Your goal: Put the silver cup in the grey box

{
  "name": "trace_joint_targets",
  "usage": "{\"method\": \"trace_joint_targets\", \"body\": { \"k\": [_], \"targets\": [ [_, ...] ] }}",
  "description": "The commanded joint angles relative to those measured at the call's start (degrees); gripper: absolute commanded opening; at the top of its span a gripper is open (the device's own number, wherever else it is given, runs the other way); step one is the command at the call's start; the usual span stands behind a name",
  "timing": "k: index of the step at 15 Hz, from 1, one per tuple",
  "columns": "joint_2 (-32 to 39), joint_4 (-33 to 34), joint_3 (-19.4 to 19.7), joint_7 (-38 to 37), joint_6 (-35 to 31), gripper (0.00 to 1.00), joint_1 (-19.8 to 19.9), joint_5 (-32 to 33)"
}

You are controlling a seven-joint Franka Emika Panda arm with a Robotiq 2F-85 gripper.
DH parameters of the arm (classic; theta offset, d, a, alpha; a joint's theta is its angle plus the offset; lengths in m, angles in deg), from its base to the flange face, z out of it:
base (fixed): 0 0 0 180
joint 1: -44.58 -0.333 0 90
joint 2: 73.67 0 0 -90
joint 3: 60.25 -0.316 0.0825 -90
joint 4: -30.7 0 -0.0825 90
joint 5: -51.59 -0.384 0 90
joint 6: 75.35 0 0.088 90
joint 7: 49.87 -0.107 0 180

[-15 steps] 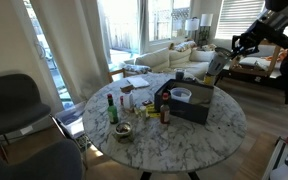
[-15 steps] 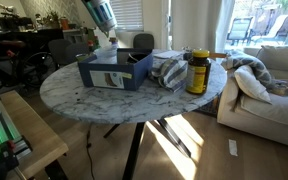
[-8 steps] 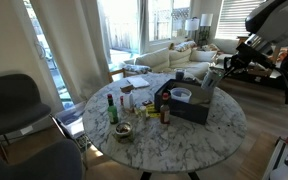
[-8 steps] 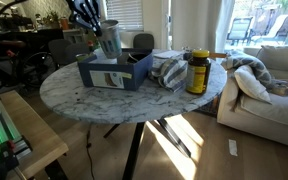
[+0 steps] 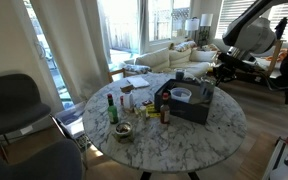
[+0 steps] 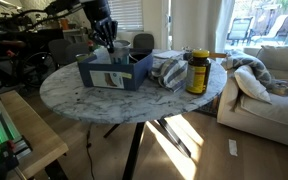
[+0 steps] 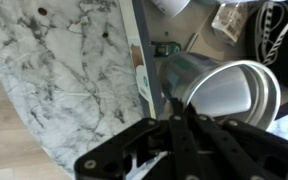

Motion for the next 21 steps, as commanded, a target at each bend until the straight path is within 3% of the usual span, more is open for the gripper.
{"method": "trace_joint_targets", "body": {
  "k": [1,4,8,9,10,14,18,20,21],
  "targets": [
    [9.62,4.57,-1.62,-8.53,-1.87,0.01,1.21,5.89],
    [13.38,6.86,-1.18,-15.05,-3.22,0.01,0.26,11.32],
    [13.39,9.23,-0.74,-22.71,-2.62,0.01,-0.88,18.20],
    [12.81,9.21,-0.85,-23.87,-2.53,0.30,-1.20,19.43],
    [12.45,9.24,-0.91,-25.08,-2.10,0.31,-1.46,20.66],
    [8.11,7.48,-2.01,-26.82,-2.43,0.60,-2.82,21.93],
    [-4.68,0.21,-3.01,-21.29,-5.84,0.90,-2.95,15.31],
    [-10.82,-3.24,-3.95,-16.00,-7.06,1.00,-2.87,16.03],
    [-2.56,3.02,-4.66,-19.30,-5.23,0.87,-1.66,16.37]
  ]
}}
